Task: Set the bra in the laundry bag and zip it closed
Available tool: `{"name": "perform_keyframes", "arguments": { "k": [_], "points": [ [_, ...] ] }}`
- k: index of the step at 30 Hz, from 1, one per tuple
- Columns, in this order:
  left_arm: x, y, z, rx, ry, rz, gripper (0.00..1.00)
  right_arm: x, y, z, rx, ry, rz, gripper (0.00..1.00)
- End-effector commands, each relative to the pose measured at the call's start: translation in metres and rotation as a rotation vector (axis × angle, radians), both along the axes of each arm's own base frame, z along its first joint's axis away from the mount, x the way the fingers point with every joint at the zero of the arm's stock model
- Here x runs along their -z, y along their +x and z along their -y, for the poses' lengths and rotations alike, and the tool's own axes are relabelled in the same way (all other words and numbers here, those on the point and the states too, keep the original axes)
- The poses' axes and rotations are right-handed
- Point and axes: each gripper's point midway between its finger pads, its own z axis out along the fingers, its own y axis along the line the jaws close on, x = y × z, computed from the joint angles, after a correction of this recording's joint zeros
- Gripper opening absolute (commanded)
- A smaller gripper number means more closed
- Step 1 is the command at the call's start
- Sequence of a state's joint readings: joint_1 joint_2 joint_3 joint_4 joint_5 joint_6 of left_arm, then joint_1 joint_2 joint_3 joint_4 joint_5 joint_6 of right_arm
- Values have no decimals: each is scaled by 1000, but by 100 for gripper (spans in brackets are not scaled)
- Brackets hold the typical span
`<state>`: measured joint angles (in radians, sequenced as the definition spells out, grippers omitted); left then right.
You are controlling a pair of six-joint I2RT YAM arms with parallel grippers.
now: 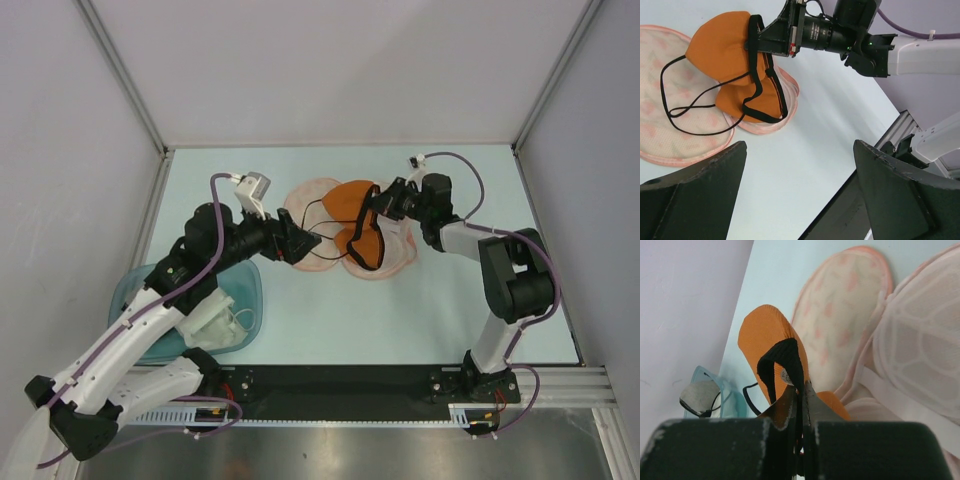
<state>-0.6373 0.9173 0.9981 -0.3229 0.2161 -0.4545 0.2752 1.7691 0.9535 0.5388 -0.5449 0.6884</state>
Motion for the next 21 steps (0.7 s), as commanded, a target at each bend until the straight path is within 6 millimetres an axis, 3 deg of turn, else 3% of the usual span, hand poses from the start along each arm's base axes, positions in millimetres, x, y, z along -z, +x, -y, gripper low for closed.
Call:
{"name": "perform_keyframes", "arguments": {
  "k": [1, 12, 21],
  "points": [
    [-3, 1, -2, -2, -21, 6, 93, -18, 21, 6, -3, 20, 55, 0],
    [8, 2, -2, 0, -5, -24, 93, 35, 46, 24, 62, -65, -81, 0],
    [12, 2, -1, 8, 1, -36, 93, 65, 68, 41, 100, -218, -145, 0]
  ]
}}
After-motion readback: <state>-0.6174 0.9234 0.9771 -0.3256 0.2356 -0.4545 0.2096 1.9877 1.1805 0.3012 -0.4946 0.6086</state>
